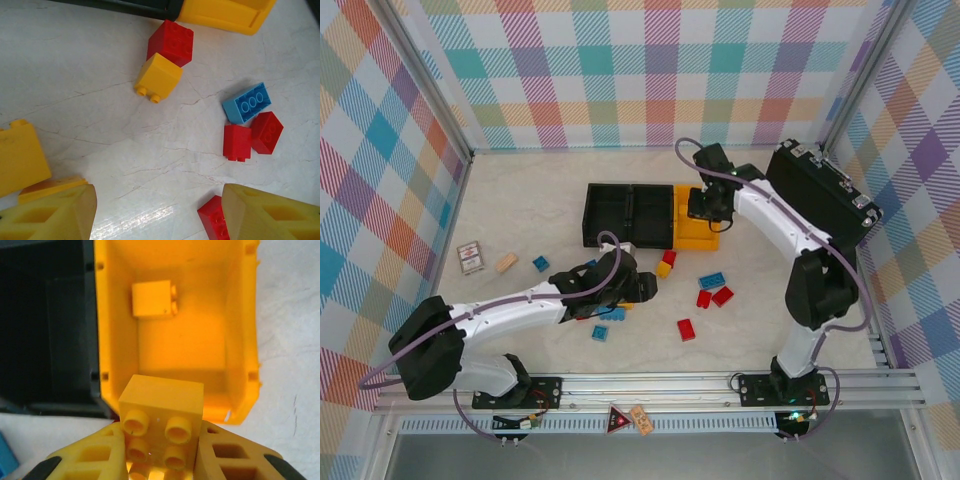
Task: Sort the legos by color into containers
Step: Place the lego in the container.
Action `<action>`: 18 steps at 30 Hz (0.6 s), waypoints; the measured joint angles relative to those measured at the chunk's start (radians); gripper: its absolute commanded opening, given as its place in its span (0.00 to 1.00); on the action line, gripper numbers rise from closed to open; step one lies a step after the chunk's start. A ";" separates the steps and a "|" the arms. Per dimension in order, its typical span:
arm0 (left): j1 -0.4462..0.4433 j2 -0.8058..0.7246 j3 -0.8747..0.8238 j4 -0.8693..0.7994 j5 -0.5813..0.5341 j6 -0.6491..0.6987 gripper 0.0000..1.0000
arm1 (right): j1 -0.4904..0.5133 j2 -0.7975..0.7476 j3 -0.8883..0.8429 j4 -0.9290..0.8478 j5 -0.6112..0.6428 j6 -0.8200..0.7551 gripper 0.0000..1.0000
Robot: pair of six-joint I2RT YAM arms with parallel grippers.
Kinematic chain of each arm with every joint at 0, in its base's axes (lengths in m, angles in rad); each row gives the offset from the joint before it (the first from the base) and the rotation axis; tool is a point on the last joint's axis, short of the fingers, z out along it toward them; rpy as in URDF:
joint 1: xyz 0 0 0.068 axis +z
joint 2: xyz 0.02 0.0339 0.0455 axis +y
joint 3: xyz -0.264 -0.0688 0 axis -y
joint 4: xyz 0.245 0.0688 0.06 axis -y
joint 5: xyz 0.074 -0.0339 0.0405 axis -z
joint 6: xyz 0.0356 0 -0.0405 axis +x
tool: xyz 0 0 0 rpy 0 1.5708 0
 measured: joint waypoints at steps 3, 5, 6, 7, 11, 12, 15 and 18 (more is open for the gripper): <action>0.000 0.003 0.001 -0.002 0.004 0.000 0.67 | -0.024 0.091 0.079 -0.010 0.016 -0.021 0.28; -0.001 0.003 0.001 -0.003 0.004 0.000 0.67 | -0.036 0.158 0.137 -0.023 0.028 -0.036 0.28; -0.001 0.003 0.001 -0.003 0.003 0.000 0.67 | -0.039 0.184 0.157 -0.027 0.030 -0.040 0.28; -0.002 0.003 0.001 -0.003 0.003 0.000 0.67 | -0.043 0.211 0.178 -0.032 0.034 -0.044 0.28; -0.003 0.003 0.001 -0.003 0.003 0.000 0.67 | -0.045 0.292 0.252 -0.062 0.050 -0.066 0.29; -0.003 0.003 0.001 -0.003 0.003 0.000 0.67 | -0.045 0.308 0.269 -0.068 0.054 -0.067 0.30; -0.003 0.003 0.001 -0.003 0.001 0.000 0.67 | -0.045 0.346 0.305 -0.081 0.063 -0.077 0.31; -0.003 0.003 0.001 -0.003 0.000 0.000 0.67 | -0.045 0.372 0.327 -0.093 0.071 -0.085 0.39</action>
